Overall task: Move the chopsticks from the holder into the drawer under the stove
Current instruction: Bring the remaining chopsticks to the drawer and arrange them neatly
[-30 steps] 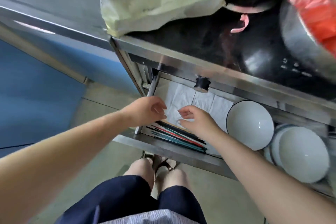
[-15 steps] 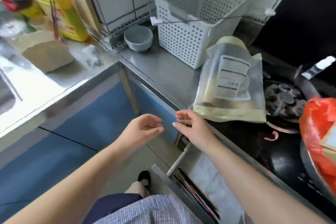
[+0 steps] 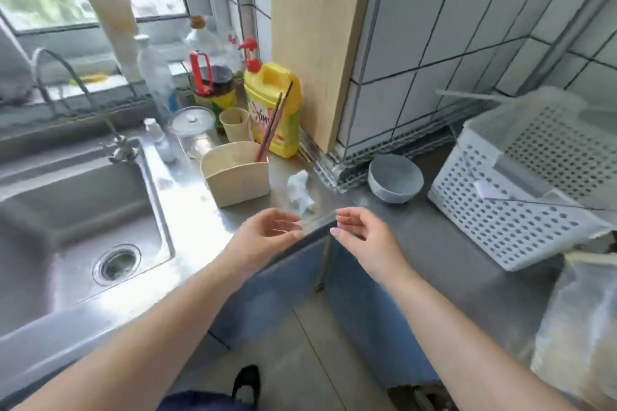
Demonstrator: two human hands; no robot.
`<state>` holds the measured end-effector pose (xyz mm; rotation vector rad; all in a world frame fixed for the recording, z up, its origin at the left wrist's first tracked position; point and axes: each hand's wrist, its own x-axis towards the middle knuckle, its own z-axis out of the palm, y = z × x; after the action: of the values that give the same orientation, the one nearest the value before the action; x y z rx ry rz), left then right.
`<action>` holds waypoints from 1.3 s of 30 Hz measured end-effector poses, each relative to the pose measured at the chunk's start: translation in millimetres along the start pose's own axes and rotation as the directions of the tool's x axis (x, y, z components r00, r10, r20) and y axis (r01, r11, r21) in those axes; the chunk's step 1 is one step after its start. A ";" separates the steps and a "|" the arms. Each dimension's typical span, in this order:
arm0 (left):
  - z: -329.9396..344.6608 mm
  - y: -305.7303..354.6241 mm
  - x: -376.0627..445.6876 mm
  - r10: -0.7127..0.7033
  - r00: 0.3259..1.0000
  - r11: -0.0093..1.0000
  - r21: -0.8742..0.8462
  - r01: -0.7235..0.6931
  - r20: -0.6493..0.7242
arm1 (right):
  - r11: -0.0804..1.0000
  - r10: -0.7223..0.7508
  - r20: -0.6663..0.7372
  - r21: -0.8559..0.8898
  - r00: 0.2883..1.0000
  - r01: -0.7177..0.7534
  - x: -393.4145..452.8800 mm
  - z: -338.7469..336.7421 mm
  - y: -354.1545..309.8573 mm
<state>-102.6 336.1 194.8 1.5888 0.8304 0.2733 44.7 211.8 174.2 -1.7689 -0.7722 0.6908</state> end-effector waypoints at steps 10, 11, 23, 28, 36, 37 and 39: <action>-116.8 21.0 110.3 0.052 0.998 0.998 -0.017 -0.053 -0.019 | 0.997 0.049 0.014 -0.062 0.999 -0.048 130.7 77.6 -54.0; -120.0 23.9 119.9 0.073 0.997 0.997 -0.008 -0.073 -0.016 | 0.996 0.070 0.005 -0.062 0.998 -0.069 139.5 80.0 -56.0; -119.2 38.8 224.1 0.171 0.977 0.652 0.729 -0.207 0.125 | 0.968 0.224 0.030 -0.124 0.974 -0.219 240.3 94.2 -58.5; -118.4 31.3 233.9 0.211 0.972 0.592 0.777 -0.214 0.107 | 0.971 0.200 0.051 -0.145 0.979 -0.190 255.5 107.7 -56.6; -127.8 38.0 226.8 0.166 0.984 0.730 0.662 -0.167 0.065 | 0.986 0.023 0.061 -0.164 0.998 -0.012 251.4 106.1 -67.5; -129.7 40.7 225.8 0.170 0.982 0.752 0.633 -0.184 0.083 | 0.988 -0.001 0.068 -0.157 0.998 0.011 250.4 103.4 -72.2; -134.3 49.2 223.1 0.174 0.975 0.788 0.575 -0.221 0.137 | 0.990 -0.045 0.084 -0.130 0.995 0.056 248.0 97.1 -82.8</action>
<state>-8.2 583.4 206.7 2.2679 0.7217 0.0989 111.8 481.1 201.8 -1.8425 -0.9337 0.6946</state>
